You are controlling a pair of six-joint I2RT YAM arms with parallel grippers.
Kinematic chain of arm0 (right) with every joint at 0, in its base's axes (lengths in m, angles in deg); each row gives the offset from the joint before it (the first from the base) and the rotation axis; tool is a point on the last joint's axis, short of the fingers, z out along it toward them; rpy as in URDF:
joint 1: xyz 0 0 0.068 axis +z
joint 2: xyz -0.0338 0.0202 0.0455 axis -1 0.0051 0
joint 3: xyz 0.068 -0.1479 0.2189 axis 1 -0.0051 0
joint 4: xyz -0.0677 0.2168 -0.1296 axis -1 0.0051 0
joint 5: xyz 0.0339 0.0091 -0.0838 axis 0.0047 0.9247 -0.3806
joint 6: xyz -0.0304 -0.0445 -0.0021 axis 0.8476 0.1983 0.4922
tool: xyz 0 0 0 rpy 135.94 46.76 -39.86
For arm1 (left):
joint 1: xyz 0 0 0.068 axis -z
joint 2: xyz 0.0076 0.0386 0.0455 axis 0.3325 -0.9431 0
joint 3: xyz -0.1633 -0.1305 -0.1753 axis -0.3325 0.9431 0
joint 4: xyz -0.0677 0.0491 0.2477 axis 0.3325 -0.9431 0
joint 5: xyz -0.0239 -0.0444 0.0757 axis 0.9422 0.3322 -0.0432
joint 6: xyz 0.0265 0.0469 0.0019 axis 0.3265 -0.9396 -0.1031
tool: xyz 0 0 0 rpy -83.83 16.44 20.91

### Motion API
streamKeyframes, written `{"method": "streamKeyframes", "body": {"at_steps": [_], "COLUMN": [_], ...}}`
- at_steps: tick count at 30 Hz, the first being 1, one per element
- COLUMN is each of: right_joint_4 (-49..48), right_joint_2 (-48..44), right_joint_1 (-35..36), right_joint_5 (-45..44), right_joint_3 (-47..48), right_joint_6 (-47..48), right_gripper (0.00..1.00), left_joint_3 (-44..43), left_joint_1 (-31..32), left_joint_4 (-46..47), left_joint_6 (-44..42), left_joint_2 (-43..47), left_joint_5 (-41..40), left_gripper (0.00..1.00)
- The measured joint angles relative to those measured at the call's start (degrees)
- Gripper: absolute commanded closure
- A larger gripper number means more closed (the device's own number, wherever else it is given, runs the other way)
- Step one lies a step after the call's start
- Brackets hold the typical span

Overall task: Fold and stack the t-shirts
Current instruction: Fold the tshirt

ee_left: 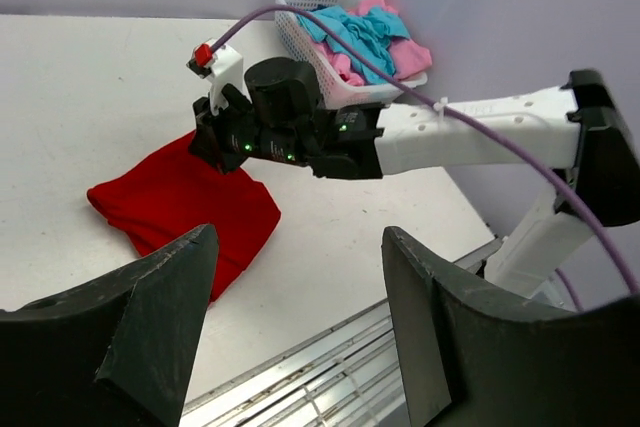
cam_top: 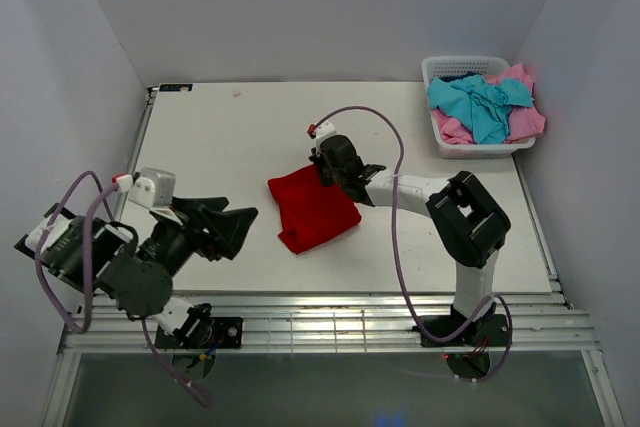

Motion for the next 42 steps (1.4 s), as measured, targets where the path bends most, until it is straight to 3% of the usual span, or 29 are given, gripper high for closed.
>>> {"method": "streamKeyframes", "body": {"at_steps": [5,11,14,17,19,22,27,32,34,42], "right_joint_4": [-0.8,-1.6,-1.0,0.2,1.0,2.2,4.3,6.8,8.1,9.7], "right_joint_2": [-8.9,-19.6,-22.0,-24.0,-26.6,-31.6,-38.7,-42.6,-43.5,-45.0], "right_joint_1": [0.0,0.0,0.0,0.0,0.0,0.0,0.0,0.0,-0.1,-3.2], "right_joint_5": [-0.4,-0.5,-1.1,-2.1,-2.6,-3.7,-6.2,-8.4,-8.7,-17.3], "right_joint_3": [-6.3,-15.2,-16.6,-17.3,-18.6,-20.7,-22.1,-23.2,-23.4,-24.2], "right_joint_6": [-0.3,-0.9,-1.1,-1.2,-1.2,-1.2,-1.0,-0.6,-0.4,-1.5], "right_gripper": [0.92,0.92,0.92,0.91,0.91,0.9,0.84,0.63,0.49,0.43], "left_joint_3": [2.7,13.1,13.2,6.7,4.5,4.6,4.1,-6.3,-9.6,-22.3], "left_joint_1": [0.1,0.1,0.0,-2.1,-6.4,-17.9,-37.6,-48.1,-51.6,-67.7], "left_joint_4": [0.5,-0.4,-1.0,-0.4,1.2,1.4,0.2,-0.6,-0.3,-4.9], "left_joint_6": [5.7,28.2,36.9,38.7,39.4,43.4,51.6,52.4,52.1,54.2], "left_joint_2": [-6.0,-6.4,-16.4,-33.2,-40.8,-43.9,-45.0,-57.4,-61.7,-70.7], "left_joint_5": [0.6,0.6,0.3,0.5,1.1,2.0,1.3,1.2,1.2,1.6], "left_gripper": [0.22,0.17,0.16,0.16,0.13,0.02,0.02,0.02,0.02,0.02]}}
